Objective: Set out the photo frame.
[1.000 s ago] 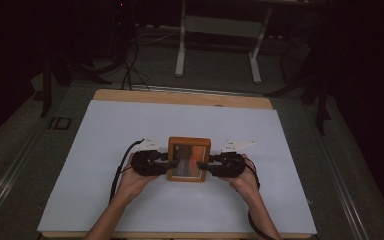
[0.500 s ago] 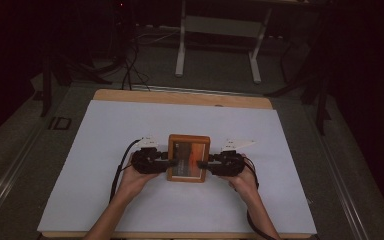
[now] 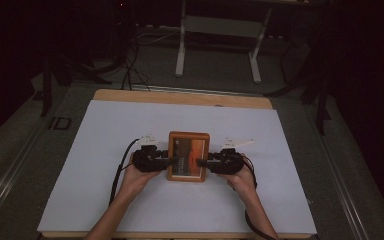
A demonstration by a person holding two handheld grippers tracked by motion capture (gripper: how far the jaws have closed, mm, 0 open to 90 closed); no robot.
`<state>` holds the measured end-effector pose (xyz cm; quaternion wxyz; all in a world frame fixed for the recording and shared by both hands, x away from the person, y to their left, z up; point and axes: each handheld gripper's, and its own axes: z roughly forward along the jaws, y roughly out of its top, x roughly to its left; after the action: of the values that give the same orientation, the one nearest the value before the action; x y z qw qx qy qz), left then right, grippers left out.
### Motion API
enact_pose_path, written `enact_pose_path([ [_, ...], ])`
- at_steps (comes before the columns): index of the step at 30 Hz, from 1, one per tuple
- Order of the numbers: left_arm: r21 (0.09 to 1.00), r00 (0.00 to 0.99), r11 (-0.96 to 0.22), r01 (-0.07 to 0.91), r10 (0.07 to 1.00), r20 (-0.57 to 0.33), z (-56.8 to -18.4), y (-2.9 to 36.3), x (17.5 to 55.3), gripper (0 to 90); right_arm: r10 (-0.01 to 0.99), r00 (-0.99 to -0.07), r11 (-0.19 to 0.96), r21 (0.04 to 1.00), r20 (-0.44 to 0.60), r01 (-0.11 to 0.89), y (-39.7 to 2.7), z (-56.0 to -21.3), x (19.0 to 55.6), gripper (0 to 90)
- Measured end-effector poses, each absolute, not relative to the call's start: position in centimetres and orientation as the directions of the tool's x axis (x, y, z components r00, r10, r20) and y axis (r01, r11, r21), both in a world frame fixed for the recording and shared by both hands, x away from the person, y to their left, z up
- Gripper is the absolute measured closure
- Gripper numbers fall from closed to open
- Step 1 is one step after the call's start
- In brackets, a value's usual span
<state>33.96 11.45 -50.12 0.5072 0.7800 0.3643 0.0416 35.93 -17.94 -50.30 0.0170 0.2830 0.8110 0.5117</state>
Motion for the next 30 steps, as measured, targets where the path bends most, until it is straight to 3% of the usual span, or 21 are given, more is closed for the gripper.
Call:
enact_pose_path([
  [4,0.817,0.733,-0.234,0.527,0.612,-0.298,-50.0,11.4,33.9,54.2,0.478,-0.839,0.317,0.839,0.262,0.443,-17.9,-50.3,36.0,57.9],
  [9,0.819,0.724,-0.219,0.531,0.619,-0.304,-49.8,11.9,33.9,46.9,0.464,-0.837,0.305,0.835,0.291,0.459,-18.1,-50.2,36.1,47.0],
  [30,0.846,0.68,-0.147,0.512,0.671,-0.295,-47.7,14.5,33.3,44.8,0.489,-0.842,0.303,0.861,0.228,0.409,-19.9,-48.0,35.6,40.5],
])
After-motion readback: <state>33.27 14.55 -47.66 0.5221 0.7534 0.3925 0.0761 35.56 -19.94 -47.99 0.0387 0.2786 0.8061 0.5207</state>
